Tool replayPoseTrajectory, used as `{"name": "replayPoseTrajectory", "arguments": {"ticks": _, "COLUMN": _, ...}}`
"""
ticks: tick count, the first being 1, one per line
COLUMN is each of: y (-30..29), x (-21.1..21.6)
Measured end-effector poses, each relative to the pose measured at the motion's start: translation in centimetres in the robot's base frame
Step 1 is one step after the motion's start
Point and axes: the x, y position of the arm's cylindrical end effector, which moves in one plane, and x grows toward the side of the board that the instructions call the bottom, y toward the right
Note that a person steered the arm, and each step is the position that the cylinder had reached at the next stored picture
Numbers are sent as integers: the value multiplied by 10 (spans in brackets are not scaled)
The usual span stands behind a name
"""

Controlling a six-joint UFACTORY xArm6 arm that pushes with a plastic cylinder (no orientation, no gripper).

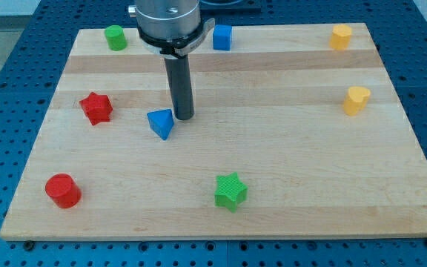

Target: Slide the triangle diagonal to the red circle

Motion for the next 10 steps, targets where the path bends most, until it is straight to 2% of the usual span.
{"name": "replayPoseTrajectory", "arguments": {"ticks": 2, "y": -2, "x": 8}}
{"name": "replayPoseTrajectory", "arguments": {"ticks": 6, "y": -34, "x": 52}}
{"name": "replayPoseTrajectory", "arguments": {"ticks": 10, "y": -91, "x": 55}}
